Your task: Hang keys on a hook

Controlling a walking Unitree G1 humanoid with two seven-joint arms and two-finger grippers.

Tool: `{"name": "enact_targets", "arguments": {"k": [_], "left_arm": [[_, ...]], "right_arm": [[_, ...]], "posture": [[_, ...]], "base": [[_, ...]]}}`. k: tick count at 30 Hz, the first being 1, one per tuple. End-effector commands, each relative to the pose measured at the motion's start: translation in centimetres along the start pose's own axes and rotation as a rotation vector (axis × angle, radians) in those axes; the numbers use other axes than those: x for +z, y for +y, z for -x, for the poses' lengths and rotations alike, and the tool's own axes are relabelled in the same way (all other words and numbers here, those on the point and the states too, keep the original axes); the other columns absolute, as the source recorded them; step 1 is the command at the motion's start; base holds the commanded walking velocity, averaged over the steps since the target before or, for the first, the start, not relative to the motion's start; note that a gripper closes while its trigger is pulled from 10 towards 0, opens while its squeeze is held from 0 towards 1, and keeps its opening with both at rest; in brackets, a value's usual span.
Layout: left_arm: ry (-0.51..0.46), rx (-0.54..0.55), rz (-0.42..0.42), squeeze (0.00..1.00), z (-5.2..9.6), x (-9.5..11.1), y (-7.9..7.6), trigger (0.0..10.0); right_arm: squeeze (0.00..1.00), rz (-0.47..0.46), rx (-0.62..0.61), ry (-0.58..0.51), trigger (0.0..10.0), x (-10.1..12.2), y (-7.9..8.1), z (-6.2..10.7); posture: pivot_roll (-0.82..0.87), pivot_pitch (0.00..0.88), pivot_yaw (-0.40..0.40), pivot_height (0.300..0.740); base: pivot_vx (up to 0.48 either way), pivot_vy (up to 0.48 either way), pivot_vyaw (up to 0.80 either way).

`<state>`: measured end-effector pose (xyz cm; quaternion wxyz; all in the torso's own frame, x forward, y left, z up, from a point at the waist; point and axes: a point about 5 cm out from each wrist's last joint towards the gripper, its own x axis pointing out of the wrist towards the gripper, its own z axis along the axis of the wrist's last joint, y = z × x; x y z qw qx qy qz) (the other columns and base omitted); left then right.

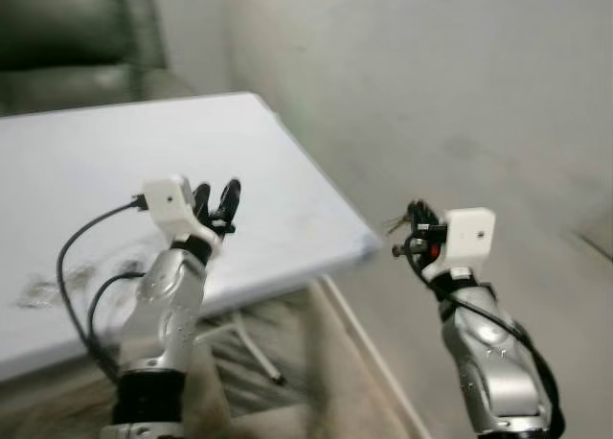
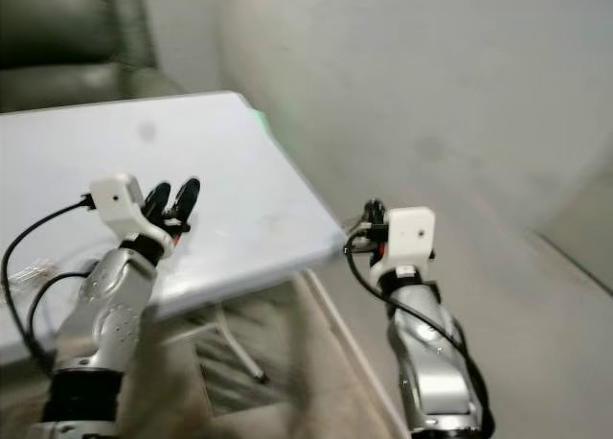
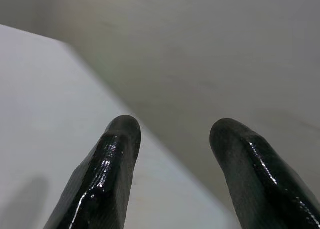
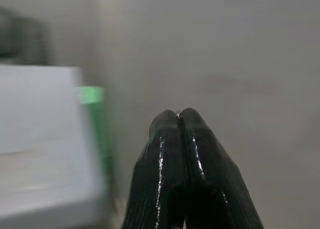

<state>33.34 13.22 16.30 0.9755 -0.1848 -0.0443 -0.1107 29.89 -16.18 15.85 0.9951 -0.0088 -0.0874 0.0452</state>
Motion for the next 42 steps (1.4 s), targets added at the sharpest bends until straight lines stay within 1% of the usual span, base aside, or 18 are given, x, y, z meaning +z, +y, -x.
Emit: {"name": "enact_targets", "arguments": {"k": [1,6,7,8,11,15,17,19,20,21,28,33,38,42], "left_arm": [[-0.022,0.023,-0.021,0.0,0.0,0.8,0.7,10.0],[-0.022,0.03,-0.021,0.0,0.1,0.8,0.7,10.0],[-0.025,0.037,-0.017,0.0,0.1,0.9,0.7,10.0],[-0.028,0.038,-0.017,0.0,0.1,0.9,0.7,10.0],[-0.031,0.04,-0.015,0.0,0.1,1.0,0.7,10.0],[-0.041,0.054,0.024,0.0,0.2,1.0,0.7,10.0],[-0.043,0.053,0.025,0.0,0.2,1.0,0.6,10.0],[-0.044,0.055,0.026,0.0,0.2,1.0,0.6,10.0],[-0.043,0.057,0.03,0.0,0.2,0.9,0.6,10.0],[-0.043,0.057,0.03,0.0,0.2,0.9,0.6,10.0],[-0.027,0.072,0.038,0.0,0.4,0.6,0.9,10.0],[-0.019,0.088,0.039,0.0,0.5,0.5,1.2,10.0],[-0.014,0.101,0.047,0.0,0.5,0.5,1.3,10.0],[0.007,0.126,0.051,0.0,0.4,0.3,1.4,10.0]], "right_arm": [[0.0,-0.003,0.019,-0.019,10.0,0.5,0.6,-0.1],[0.0,0.001,0.027,-0.022,10.0,0.6,0.7,-0.2],[0.0,0.006,0.022,-0.038,10.0,0.7,0.7,-0.2],[0.0,-0.016,0.026,-0.036,10.0,0.7,0.8,-0.3],[0.0,0.003,0.029,-0.043,10.0,0.8,0.7,-0.3],[0.0,0.013,0.043,-0.007,10.0,0.3,0.6,0.0],[0.0,0.01,0.045,-0.008,10.0,0.2,0.5,0.1],[0.0,0.031,0.045,0.0,10.0,0.2,0.3,0.2],[0.0,0.01,0.038,-0.001,10.0,0.2,0.1,0.2],[0.0,0.01,0.038,-0.001,10.0,0.2,0.1,0.2],[0.0,0.025,0.054,0.006,10.0,0.1,0.2,0.5],[0.0,0.019,0.058,0.015,10.0,-0.1,0.4,0.7],[0.0,0.022,0.059,0.022,10.0,-0.1,0.3,0.8],[0.0,0.023,0.051,0.022,10.0,-0.1,0.2,0.7]], "posture": [[-0.01,0.0,-0.039,0.74],[-0.01,0.0,-0.041,0.74],[0.0,0.0,-0.042,0.74],[0.0,0.0,-0.042,0.74],[0.0,0.0,-0.043,0.74],[0.0,0.0,-0.047,0.74],[0.0,0.0,-0.049,0.74],[0.0,0.0,-0.049,0.74],[-0.01,0.0,-0.054,0.74],[-0.01,0.0,-0.054,0.74],[-0.01,0.0,-0.058,0.74],[-0.01,0.0,-0.058,0.74],[-0.02,0.0,-0.056,0.74],[-0.02,0.0,-0.056,0.74]], "base": [[0.0,0.0,-0.76],[0.0,0.0,-0.76],[0.0,0.0,0.0],[0.0,0.0,0.0],[0.0,0.0,0.0],[0.0,0.0,0.0],[0.0,0.0,0.0],[0.0,0.0,0.0],[0.0,0.0,0.0],[0.0,0.0,0.0],[0.0,0.4,0.0],[0.0,0.439,0.0],[0.0,0.0,0.0],[0.0,0.0,0.0]]}}
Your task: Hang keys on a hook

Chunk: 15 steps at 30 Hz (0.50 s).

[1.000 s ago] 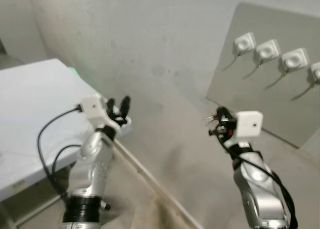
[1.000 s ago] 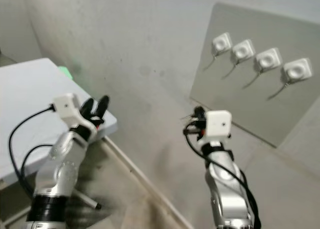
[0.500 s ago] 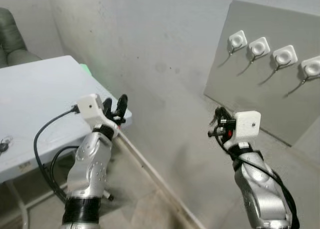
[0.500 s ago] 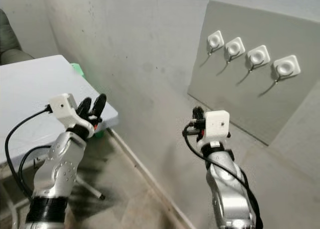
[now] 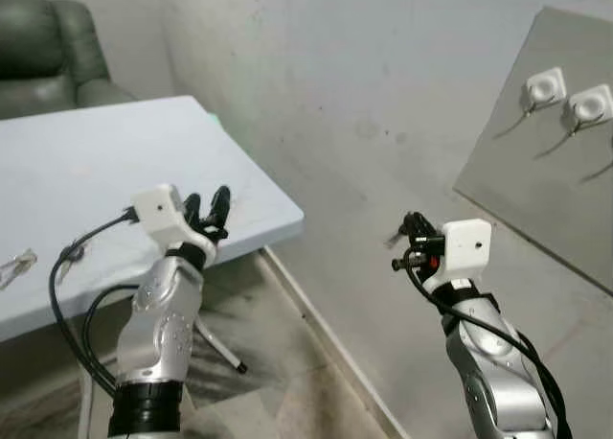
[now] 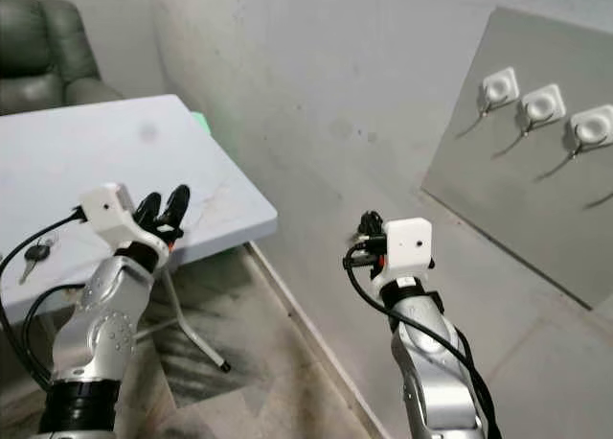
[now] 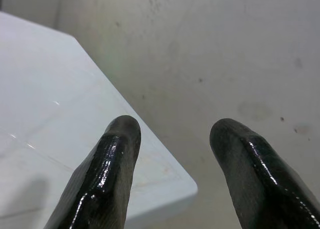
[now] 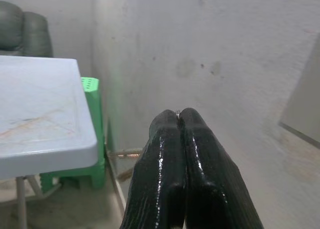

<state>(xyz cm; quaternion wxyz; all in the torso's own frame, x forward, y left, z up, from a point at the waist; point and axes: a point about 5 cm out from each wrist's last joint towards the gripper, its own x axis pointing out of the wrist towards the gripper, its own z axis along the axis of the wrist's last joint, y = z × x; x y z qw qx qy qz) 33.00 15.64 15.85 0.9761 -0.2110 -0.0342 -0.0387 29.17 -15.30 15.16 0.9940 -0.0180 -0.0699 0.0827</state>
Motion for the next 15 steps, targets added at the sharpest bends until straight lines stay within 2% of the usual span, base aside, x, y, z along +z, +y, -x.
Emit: {"name": "enact_targets", "arguments": {"k": [1,15], "left_arm": [[0.019,-0.015,-0.003,0.0,-0.41,-0.18,-0.86,10.0],[0.026,0.0,-0.02,0.0,-0.33,-0.05,-0.64,10.0]], "right_arm": [[0.0,0.011,-0.026,-0.011,10.0,0.41,-0.74,0.02],[0.0,0.011,-0.051,-0.006,10.0,0.37,-0.72,-0.17]], "posture": [[-0.02,0.0,-0.056,0.74],[-0.01,0.0,-0.048,0.74]], "base": [[0.0,0.0,0.0],[0.0,0.0,0.0]]}}
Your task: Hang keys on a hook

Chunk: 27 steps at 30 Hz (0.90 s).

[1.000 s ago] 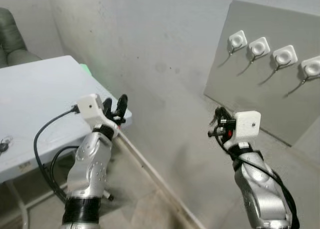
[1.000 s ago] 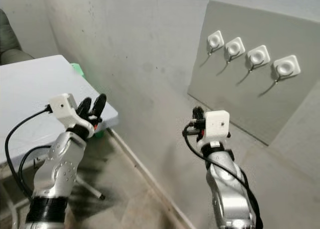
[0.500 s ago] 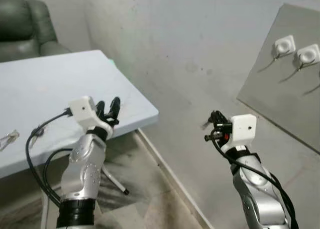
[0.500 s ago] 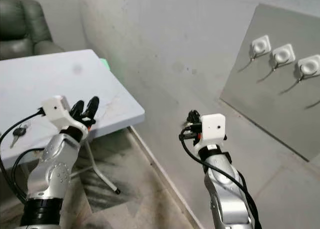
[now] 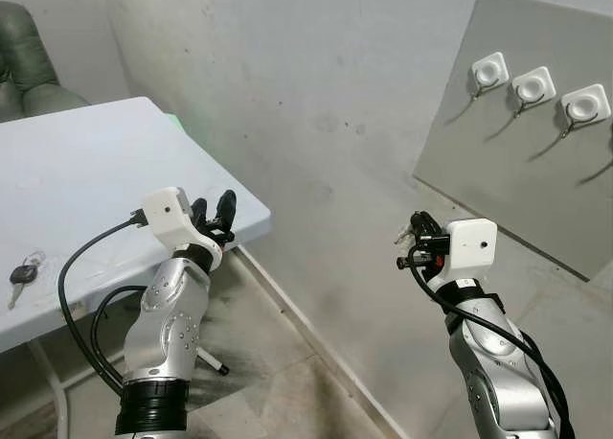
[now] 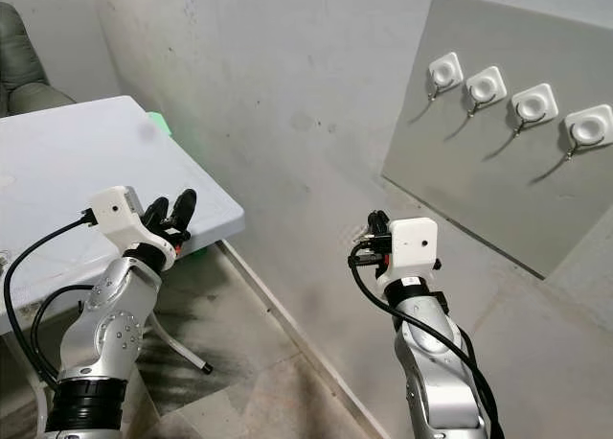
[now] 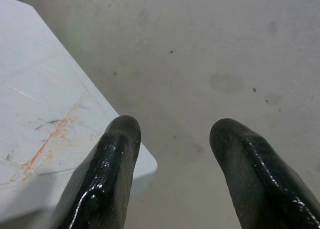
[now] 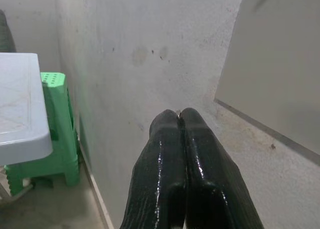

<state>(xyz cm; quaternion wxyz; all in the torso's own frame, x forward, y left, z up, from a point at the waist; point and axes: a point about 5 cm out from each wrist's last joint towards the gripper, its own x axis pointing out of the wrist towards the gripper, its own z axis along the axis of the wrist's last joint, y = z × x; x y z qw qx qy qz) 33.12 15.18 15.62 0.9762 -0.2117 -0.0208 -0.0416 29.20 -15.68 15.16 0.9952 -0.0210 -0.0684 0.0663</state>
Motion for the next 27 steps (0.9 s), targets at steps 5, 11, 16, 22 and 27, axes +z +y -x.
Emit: {"name": "enact_targets", "arguments": {"k": [5,11,16,22,27], "left_arm": [[0.0,-0.009,-0.031,0.0,-0.08,0.3,-0.41,10.0],[-0.001,-0.036,-0.047,0.0,-0.12,0.37,-0.69,10.0],[0.002,-0.039,-0.049,0.0,-0.19,0.38,-0.66,10.0],[0.001,-0.063,-0.055,0.0,-0.14,0.35,-0.87,10.0],[0.006,-0.073,-0.043,0.0,-0.08,0.28,-0.9,10.0]], "right_arm": [[0.0,0.002,-0.035,-0.009,10.0,0.31,-0.42,-0.25],[0.0,0.006,-0.049,-0.015,10.0,0.44,-0.69,-0.25],[0.0,0.006,-0.059,-0.018,10.0,0.5,-0.86,-0.23],[0.0,0.002,-0.076,-0.011,10.0,0.26,-1.09,-0.01],[0.0,-0.002,-0.081,-0.006,10.0,0.12,-1.18,0.1]], "posture": [[-0.01,0.0,-0.044,0.74],[-0.02,0.0,-0.037,0.74],[-0.02,0.0,-0.034,0.74],[-0.03,0.0,-0.031,0.74],[-0.03,0.0,-0.031,0.74]], "base": [[0.0,0.0,0.0],[0.0,0.0,0.0],[0.0,0.0,0.0],[0.0,0.0,0.0],[0.0,0.0,0.0]]}}
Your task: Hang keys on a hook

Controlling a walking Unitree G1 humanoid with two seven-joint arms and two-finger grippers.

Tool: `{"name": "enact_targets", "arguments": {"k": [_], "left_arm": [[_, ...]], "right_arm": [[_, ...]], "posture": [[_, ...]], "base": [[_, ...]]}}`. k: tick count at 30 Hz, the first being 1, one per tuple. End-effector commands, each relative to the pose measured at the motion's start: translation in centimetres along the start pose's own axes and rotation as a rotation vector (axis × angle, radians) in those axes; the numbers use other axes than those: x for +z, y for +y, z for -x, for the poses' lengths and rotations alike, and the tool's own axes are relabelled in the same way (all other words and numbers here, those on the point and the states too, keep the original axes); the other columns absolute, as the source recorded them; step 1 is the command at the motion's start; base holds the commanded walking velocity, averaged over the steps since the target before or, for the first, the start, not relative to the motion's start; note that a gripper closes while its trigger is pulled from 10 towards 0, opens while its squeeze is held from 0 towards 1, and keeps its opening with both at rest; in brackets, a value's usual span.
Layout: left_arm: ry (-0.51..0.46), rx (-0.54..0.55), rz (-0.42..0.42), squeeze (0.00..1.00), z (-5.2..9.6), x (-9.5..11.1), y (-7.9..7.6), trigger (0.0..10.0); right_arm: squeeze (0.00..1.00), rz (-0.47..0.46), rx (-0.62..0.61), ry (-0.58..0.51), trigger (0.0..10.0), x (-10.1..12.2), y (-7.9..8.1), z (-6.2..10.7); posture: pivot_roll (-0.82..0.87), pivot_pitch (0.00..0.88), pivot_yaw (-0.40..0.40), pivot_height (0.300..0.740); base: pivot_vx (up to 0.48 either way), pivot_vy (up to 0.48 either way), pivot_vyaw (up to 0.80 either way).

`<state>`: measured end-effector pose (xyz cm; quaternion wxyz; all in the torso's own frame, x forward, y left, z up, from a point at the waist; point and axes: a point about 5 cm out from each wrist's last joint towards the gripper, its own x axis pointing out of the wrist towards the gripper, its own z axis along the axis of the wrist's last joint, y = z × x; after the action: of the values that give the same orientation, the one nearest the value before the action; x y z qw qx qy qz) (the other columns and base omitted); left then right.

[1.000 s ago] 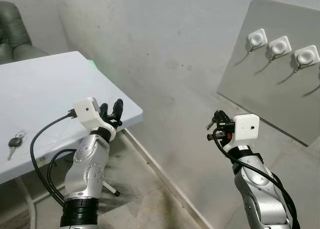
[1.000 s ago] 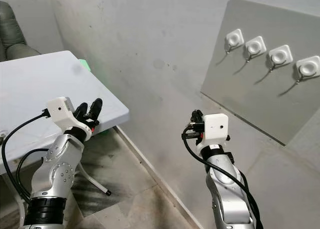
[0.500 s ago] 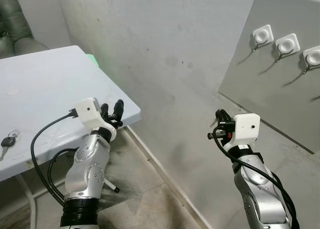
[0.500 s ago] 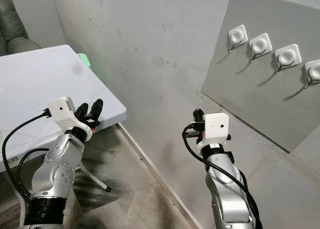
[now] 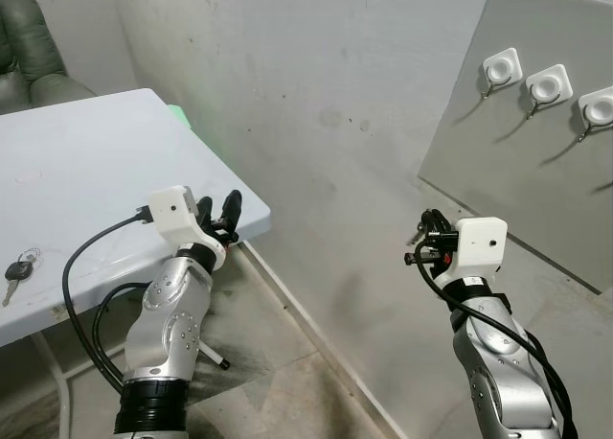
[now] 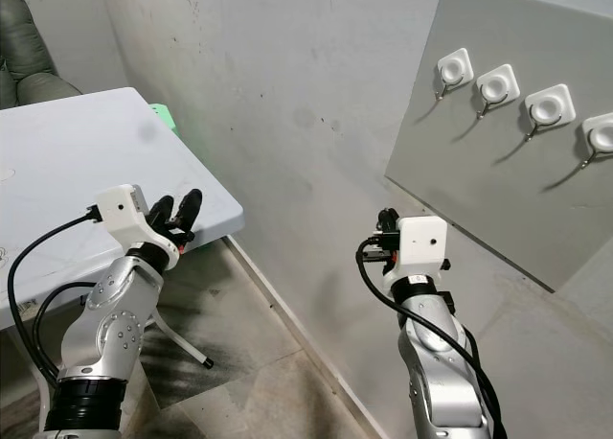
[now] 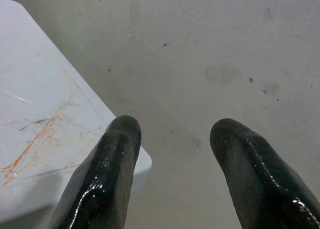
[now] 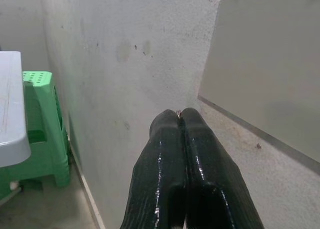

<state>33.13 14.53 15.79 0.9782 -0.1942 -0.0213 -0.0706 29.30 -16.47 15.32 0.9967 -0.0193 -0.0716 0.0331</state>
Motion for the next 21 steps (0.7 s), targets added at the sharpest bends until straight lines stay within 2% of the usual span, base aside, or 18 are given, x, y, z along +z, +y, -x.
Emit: {"name": "enact_targets", "arguments": {"k": [1,21], "left_arm": [[-0.008,-0.017,-0.016,0.0,-0.01,0.44,-0.21,10.0],[-0.004,-0.017,-0.01,0.0,0.04,0.38,-0.13,10.0]], "right_arm": [[0.0,-0.003,-0.015,0.0,10.0,0.0,-0.38,0.09],[0.0,-0.006,-0.011,-0.001,10.0,0.07,-0.22,0.14]], "posture": [[-0.03,0.0,-0.031,0.74],[-0.02,0.0,-0.035,0.74]], "base": [[0.0,0.349,0.0],[0.0,0.463,0.0]]}}
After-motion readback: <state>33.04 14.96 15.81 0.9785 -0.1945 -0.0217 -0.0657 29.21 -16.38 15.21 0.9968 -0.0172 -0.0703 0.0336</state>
